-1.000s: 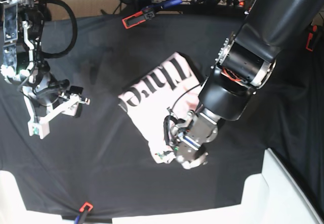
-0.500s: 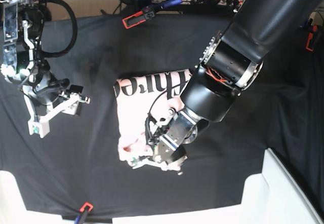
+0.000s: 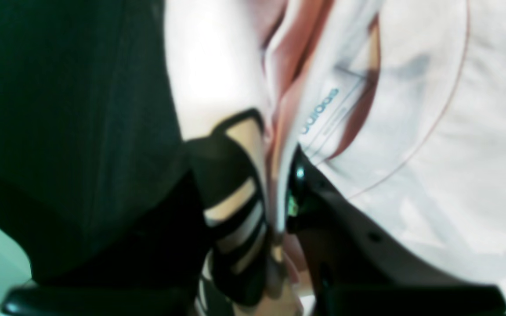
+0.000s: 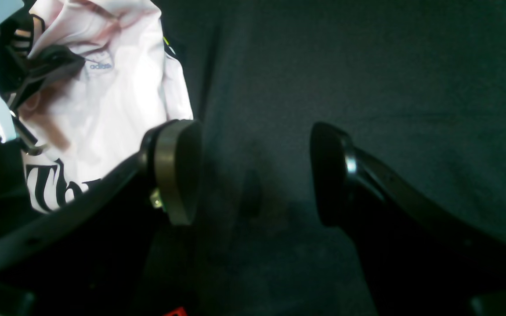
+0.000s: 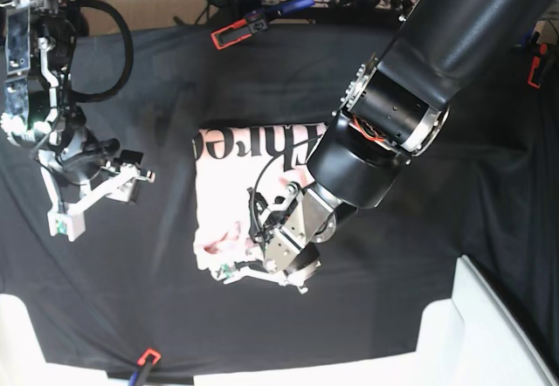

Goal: Fold the T-shirt properly
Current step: 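Rotate the folded bundle with the left gripper so the lettering lines up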

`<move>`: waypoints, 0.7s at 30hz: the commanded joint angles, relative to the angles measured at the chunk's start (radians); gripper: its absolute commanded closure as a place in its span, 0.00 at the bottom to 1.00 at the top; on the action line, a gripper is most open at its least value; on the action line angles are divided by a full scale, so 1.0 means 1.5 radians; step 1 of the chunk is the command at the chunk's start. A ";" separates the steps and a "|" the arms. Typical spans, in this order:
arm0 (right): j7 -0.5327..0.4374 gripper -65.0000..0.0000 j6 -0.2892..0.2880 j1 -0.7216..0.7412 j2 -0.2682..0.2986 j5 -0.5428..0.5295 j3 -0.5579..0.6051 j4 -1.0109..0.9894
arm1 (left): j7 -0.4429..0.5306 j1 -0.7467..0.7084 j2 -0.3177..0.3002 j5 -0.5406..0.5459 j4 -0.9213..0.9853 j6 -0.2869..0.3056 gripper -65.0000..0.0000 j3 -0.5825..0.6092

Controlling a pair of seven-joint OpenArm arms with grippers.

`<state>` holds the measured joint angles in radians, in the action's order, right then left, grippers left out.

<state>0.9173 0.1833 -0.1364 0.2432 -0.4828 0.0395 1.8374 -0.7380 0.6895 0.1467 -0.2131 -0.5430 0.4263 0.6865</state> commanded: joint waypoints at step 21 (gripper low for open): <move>-0.012 0.43 -0.002 0.013 0.005 0.000 -0.003 0.010 | 0.044 0.055 0.007 -0.003 -0.014 -0.002 0.90 -0.002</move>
<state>0.9173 0.1833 -0.1333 0.2432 -0.4824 0.0395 1.8374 -0.6910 0.7345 0.1467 -0.2131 -0.5419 0.4294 0.6861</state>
